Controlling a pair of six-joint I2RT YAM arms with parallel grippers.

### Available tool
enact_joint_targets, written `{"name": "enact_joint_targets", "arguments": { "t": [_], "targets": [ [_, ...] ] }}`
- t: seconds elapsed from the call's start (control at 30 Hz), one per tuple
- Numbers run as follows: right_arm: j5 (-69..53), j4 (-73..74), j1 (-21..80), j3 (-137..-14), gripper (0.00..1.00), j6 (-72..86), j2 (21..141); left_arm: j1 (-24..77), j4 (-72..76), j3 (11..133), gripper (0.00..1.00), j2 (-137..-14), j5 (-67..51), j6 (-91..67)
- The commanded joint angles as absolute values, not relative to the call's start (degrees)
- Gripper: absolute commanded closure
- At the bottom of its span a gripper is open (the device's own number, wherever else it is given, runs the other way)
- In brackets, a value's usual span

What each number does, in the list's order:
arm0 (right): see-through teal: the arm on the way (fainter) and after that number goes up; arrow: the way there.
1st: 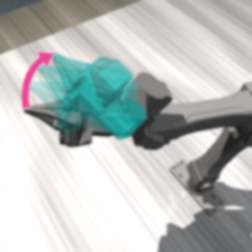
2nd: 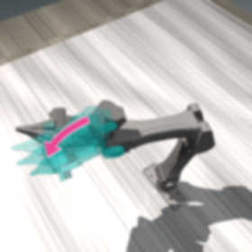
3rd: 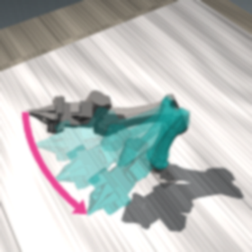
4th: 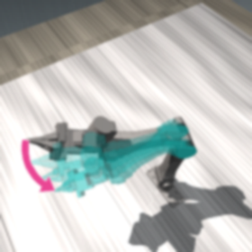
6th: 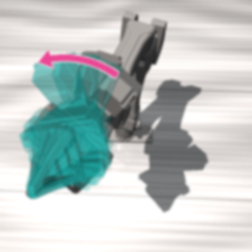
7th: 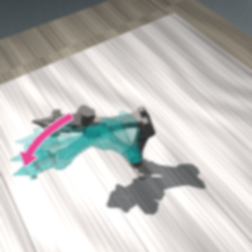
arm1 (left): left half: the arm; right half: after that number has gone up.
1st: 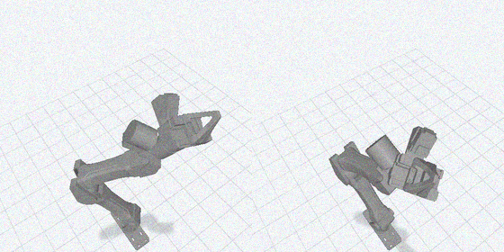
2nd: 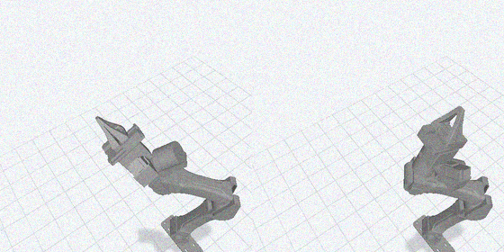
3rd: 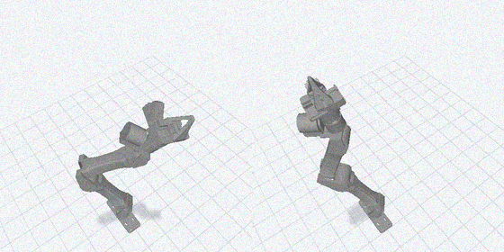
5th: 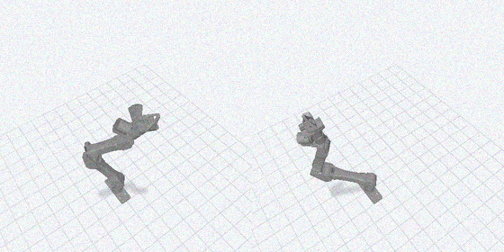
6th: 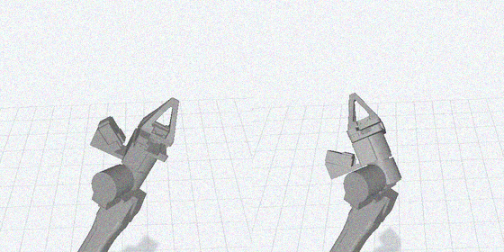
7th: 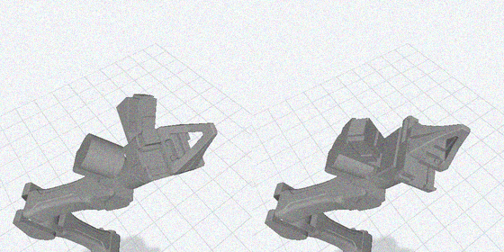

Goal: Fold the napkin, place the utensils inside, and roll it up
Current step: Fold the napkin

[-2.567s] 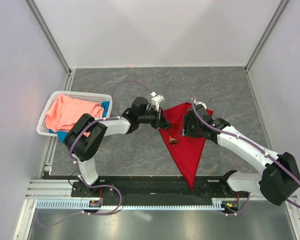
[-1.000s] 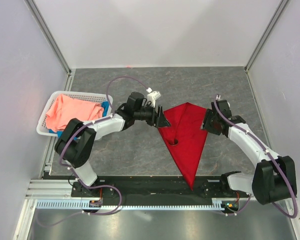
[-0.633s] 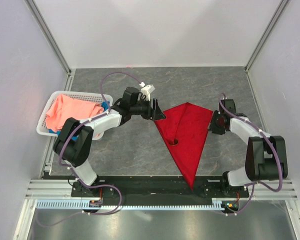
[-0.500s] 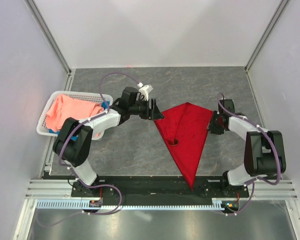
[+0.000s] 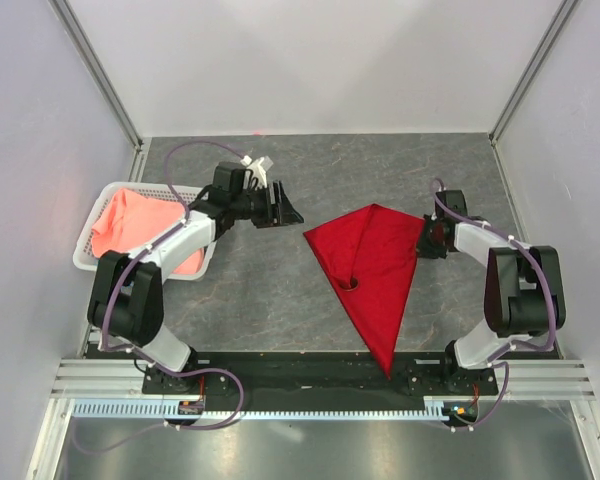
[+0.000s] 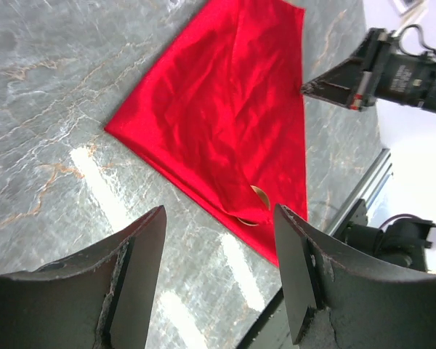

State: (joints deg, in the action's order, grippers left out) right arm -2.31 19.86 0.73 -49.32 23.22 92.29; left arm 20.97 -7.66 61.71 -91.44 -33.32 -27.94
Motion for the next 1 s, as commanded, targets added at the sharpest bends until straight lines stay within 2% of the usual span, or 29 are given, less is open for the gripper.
{"name": "enact_joint_targets", "arguments": {
  "t": [0.0, 0.47, 0.97],
  "targets": [
    [-1.8, 17.9, 0.5, -51.0, 0.93, 20.7, 97.9, 19.8, -13.0, 65.7, 0.32, -86.0, -35.2, -26.4],
    [-7.1, 17.6, 1.8, -68.6, 0.96, 14.9, 114.5, 13.1, -17.8, 68.6, 0.32, -81.5, -37.4, -22.9],
    [-9.8, 27.3, 10.8, -99.7, 0.98, 8.3, 134.4, 11.5, -18.4, 69.0, 0.32, -82.5, -36.8, -21.6]
  ]
}}
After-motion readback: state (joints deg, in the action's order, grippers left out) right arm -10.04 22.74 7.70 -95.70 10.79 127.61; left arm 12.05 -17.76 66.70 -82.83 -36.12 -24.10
